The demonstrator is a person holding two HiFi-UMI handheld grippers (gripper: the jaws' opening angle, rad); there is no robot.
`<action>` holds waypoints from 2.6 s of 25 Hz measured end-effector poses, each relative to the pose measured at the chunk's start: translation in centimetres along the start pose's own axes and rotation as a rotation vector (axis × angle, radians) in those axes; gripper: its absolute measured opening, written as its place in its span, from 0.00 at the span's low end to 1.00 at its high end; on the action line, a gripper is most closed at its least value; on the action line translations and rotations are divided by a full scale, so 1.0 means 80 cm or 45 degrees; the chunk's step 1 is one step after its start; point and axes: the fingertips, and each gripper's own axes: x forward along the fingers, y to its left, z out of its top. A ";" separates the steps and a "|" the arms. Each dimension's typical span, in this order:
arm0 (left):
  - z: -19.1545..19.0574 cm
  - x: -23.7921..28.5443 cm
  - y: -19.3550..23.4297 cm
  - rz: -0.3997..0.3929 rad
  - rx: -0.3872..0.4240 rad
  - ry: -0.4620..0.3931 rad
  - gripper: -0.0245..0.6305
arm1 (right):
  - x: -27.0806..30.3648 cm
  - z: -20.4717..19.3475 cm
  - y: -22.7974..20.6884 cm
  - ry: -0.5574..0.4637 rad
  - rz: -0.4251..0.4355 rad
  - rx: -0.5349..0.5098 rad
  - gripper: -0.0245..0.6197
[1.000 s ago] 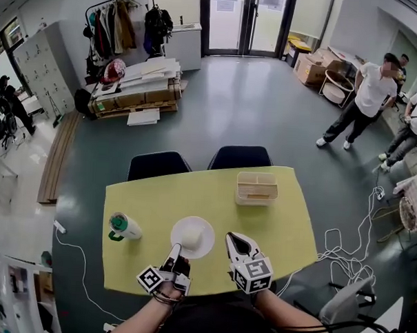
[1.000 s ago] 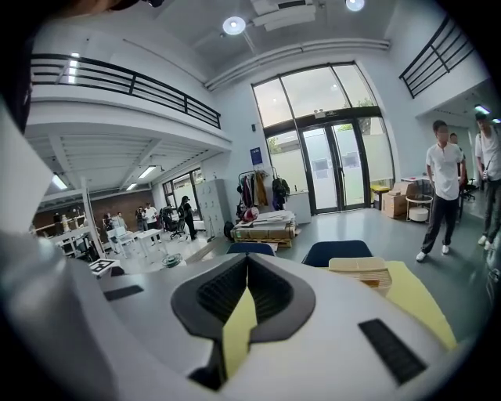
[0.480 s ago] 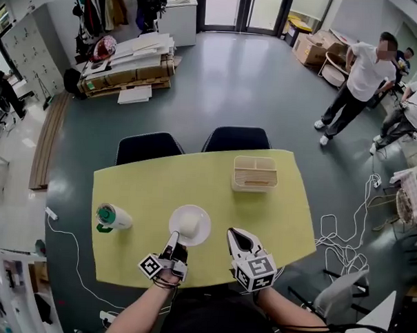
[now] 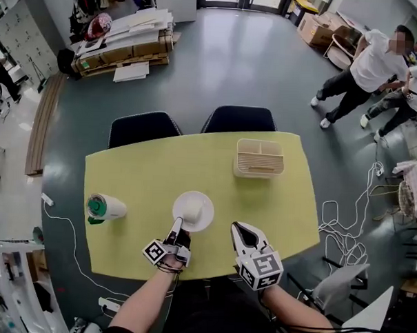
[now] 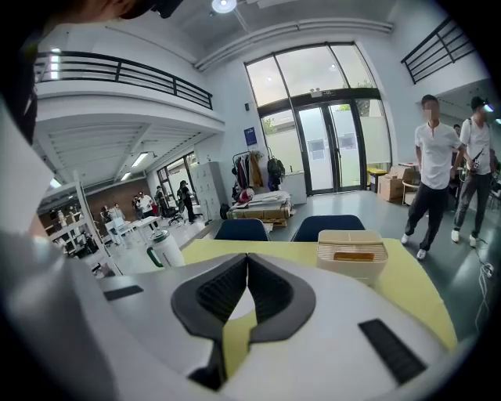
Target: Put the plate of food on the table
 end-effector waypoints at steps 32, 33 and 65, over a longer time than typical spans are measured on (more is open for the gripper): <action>0.024 0.053 0.140 0.343 0.021 -0.055 0.09 | 0.043 -0.069 -0.018 0.131 0.032 0.036 0.06; 0.024 0.053 0.142 0.368 0.010 -0.066 0.09 | 0.043 -0.069 -0.018 0.128 0.034 0.037 0.06; 0.064 0.016 0.083 0.685 0.623 -0.133 0.21 | 0.026 -0.059 -0.016 0.076 0.053 0.039 0.06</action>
